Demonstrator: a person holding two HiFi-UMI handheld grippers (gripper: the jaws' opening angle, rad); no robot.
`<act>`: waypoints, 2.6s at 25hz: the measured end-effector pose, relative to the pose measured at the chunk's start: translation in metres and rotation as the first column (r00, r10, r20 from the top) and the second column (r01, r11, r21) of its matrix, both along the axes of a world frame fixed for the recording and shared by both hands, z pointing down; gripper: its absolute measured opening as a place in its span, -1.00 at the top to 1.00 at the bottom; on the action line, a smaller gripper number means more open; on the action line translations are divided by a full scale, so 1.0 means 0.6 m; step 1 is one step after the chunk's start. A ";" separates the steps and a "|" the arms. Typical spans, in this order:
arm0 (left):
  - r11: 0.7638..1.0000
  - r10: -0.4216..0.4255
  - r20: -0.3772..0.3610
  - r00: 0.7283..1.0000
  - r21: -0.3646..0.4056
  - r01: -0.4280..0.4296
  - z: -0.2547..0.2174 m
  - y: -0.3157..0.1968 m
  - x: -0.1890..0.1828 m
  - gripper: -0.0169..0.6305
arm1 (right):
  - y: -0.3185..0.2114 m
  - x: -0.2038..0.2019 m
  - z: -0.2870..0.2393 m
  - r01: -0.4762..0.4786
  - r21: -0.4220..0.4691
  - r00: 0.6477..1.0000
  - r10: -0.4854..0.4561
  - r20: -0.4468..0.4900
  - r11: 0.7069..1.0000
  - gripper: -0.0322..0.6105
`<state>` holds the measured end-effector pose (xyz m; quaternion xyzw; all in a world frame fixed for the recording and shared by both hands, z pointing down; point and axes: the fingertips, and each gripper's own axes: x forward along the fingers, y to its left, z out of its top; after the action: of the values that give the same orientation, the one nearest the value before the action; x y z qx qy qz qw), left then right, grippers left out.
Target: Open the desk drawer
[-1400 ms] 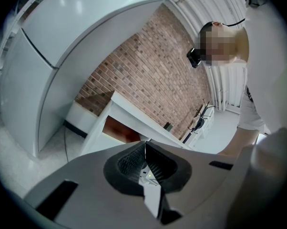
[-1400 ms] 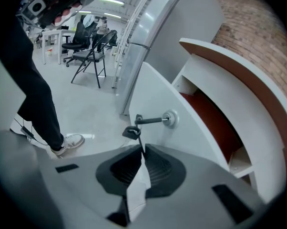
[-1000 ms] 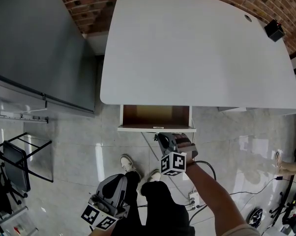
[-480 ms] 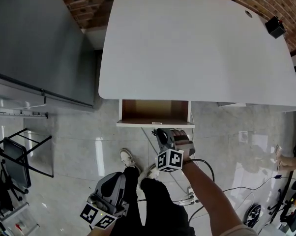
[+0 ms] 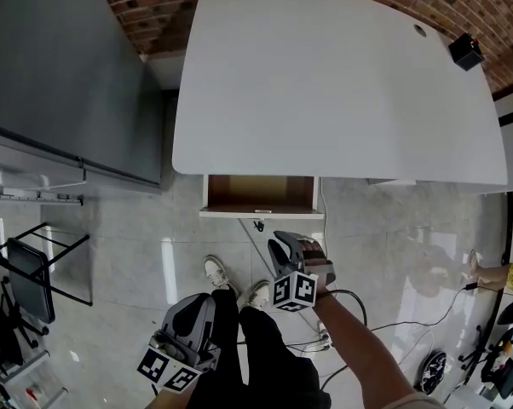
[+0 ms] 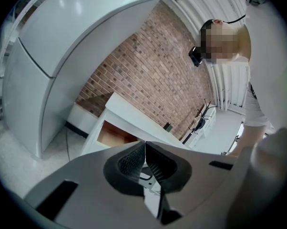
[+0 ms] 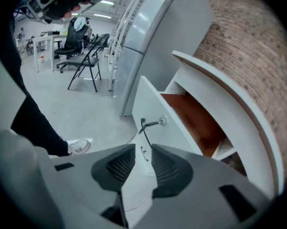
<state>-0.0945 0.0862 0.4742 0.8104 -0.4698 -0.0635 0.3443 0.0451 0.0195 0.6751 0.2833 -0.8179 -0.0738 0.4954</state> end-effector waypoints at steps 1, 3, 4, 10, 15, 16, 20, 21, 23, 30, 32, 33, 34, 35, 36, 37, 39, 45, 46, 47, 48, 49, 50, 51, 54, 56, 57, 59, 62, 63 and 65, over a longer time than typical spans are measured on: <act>1.000 0.006 -0.001 1.000 0.006 -0.006 -0.011 -0.003 0.005 0.92 | 0.013 0.006 -0.020 -0.040 -0.013 0.999 0.040 0.027 0.999 0.56; 1.000 0.024 -0.001 1.000 0.018 -0.024 -0.039 -0.008 0.018 0.92 | 0.044 0.023 -0.071 -0.144 -0.047 0.985 0.148 0.087 0.988 0.56; 0.999 0.035 0.000 0.999 0.027 -0.035 -0.057 -0.009 0.026 0.92 | 0.061 0.032 -0.101 -0.198 -0.067 0.972 0.205 0.117 0.978 0.56; 0.991 0.096 0.015 0.995 0.090 -0.097 -0.177 -0.009 0.078 0.92 | 0.140 0.069 -0.289 -0.390 -0.133 0.872 0.412 0.264 0.911 0.57; 0.989 0.116 0.091 0.989 0.081 -0.123 -0.229 0.000 0.110 0.92 | 0.148 0.063 -0.415 -0.450 -0.167 0.768 0.475 0.428 0.877 0.67; 0.988 0.120 0.097 0.988 0.091 -0.129 -0.242 0.002 0.116 0.92 | 0.145 0.063 -0.435 -0.468 -0.180 0.737 0.495 0.460 0.865 0.70; 0.980 0.131 0.119 0.984 0.136 -0.147 -0.287 0.011 0.138 0.92 | 0.136 0.060 -0.498 -0.505 -0.224 0.628 0.533 0.567 0.834 0.77; 0.978 0.130 0.124 0.984 0.146 -0.148 -0.293 0.012 0.140 0.92 | 0.134 0.055 -0.511 -0.493 -0.214 0.629 0.515 0.583 0.843 0.78; 0.976 0.121 0.136 0.983 0.164 -0.143 -0.302 0.012 0.141 0.92 | 0.129 0.047 -0.530 -0.462 -0.185 0.648 0.473 0.598 0.867 0.79; 0.978 0.085 0.158 0.984 0.175 -0.113 -0.298 0.018 0.137 0.92 | 0.132 0.054 -0.553 -0.436 -0.190 0.638 0.451 0.624 0.879 0.81; 0.980 0.072 0.161 0.984 0.174 -0.101 -0.297 0.020 0.138 0.92 | 0.134 0.055 -0.559 -0.429 -0.193 0.631 0.446 0.635 0.882 0.83; 0.979 0.068 0.163 0.984 0.177 -0.097 -0.298 0.021 0.140 0.92 | 0.135 0.055 -0.561 -0.424 -0.194 0.628 0.441 0.641 0.885 0.83; 0.979 0.065 0.164 0.984 0.181 -0.095 -0.300 0.022 0.142 0.92 | 0.136 0.056 -0.564 -0.419 -0.193 0.626 0.436 0.646 0.887 0.84; 0.978 0.064 0.165 0.984 0.186 -0.094 -0.303 0.022 0.144 0.92 | 0.135 0.056 -0.566 -0.416 -0.189 0.626 0.431 0.650 0.889 0.84; 0.977 0.062 0.166 0.984 0.189 -0.094 -0.305 0.022 0.145 0.92 | 0.134 0.056 -0.569 -0.414 -0.185 0.626 0.426 0.653 0.891 0.84; 0.977 0.060 0.169 0.984 0.191 -0.092 -0.306 0.023 0.145 0.92 | 0.133 0.055 -0.572 -0.411 -0.181 0.627 0.421 0.656 0.894 0.84; 0.978 0.056 0.173 0.983 0.189 -0.089 -0.305 0.025 0.144 0.92 | 0.134 0.051 -0.579 -0.401 -0.173 0.628 0.408 0.663 0.899 0.84; 0.980 0.033 0.196 0.980 0.185 -0.070 -0.302 0.032 0.137 0.92 | 0.140 0.043 -0.578 -0.384 -0.172 0.638 0.395 0.661 0.907 0.85; 0.980 0.029 0.197 0.980 0.185 -0.066 -0.302 0.032 0.136 0.92 | 0.141 0.044 -0.576 -0.383 -0.174 0.640 0.397 0.658 0.907 0.85; 0.981 0.026 0.197 0.980 0.184 -0.063 -0.301 0.033 0.134 0.92 | 0.141 0.044 -0.574 -0.382 -0.176 0.642 0.397 0.656 0.907 0.85; 0.981 0.022 0.197 0.980 0.183 -0.059 -0.300 0.034 0.132 0.92 | 0.141 0.043 -0.574 -0.380 -0.177 0.644 0.397 0.655 0.908 0.85; 0.982 0.018 0.197 0.980 0.183 -0.055 -0.300 0.034 0.129 0.92 | 0.141 0.042 -0.574 -0.378 -0.176 0.645 0.395 0.655 0.909 0.85; 0.982 0.015 0.196 0.980 0.183 -0.051 -0.300 0.033 0.126 0.92 | 0.140 0.039 -0.575 -0.375 -0.175 0.646 0.392 0.655 0.910 0.85; 0.982 0.012 0.196 0.981 0.183 -0.048 -0.300 0.033 0.123 0.92 | 0.139 0.036 -0.576 -0.372 -0.172 0.648 0.388 0.656 0.912 0.85; 0.983 0.005 0.195 0.981 0.180 -0.041 -0.299 0.036 0.115 0.92 | 0.140 0.028 -0.575 -0.360 -0.169 0.658 0.378 0.651 0.917 0.85; 0.983 0.003 0.194 0.981 0.178 -0.038 -0.298 0.038 0.112 0.92 | 0.142 0.023 -0.574 -0.355 -0.166 0.664 0.374 0.648 0.920 0.85; 0.983 0.002 0.194 0.981 0.178 -0.037 -0.297 0.039 0.111 0.92 | 0.143 0.022 -0.574 -0.354 -0.166 0.665 0.372 0.648 0.920 0.85; 0.983 0.002 0.193 0.981 0.177 -0.036 -0.297 0.040 0.111 0.92 | 0.145 0.021 -0.575 -0.352 -0.165 0.665 0.371 0.648 0.921 0.85; 0.983 0.003 0.194 0.981 0.178 -0.039 -0.297 0.042 0.112 0.92 | 0.147 0.023 -0.574 -0.352 -0.164 0.667 0.370 0.647 0.922 0.85; 0.983 0.004 0.194 0.981 0.177 -0.039 -0.296 0.042 0.113 0.92 | 0.148 0.024 -0.573 -0.352 -0.165 0.667 0.371 0.646 0.921 0.85; 0.983 0.005 0.194 0.981 0.177 -0.040 -0.297 0.043 0.113 0.92 | 0.148 0.024 -0.573 -0.353 -0.167 0.666 0.372 0.647 0.921 0.85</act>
<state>-0.0265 0.1117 0.2962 0.8457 -0.4842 -0.0228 0.2232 0.0597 0.1085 0.3315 0.4406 -0.8681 0.1434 0.1784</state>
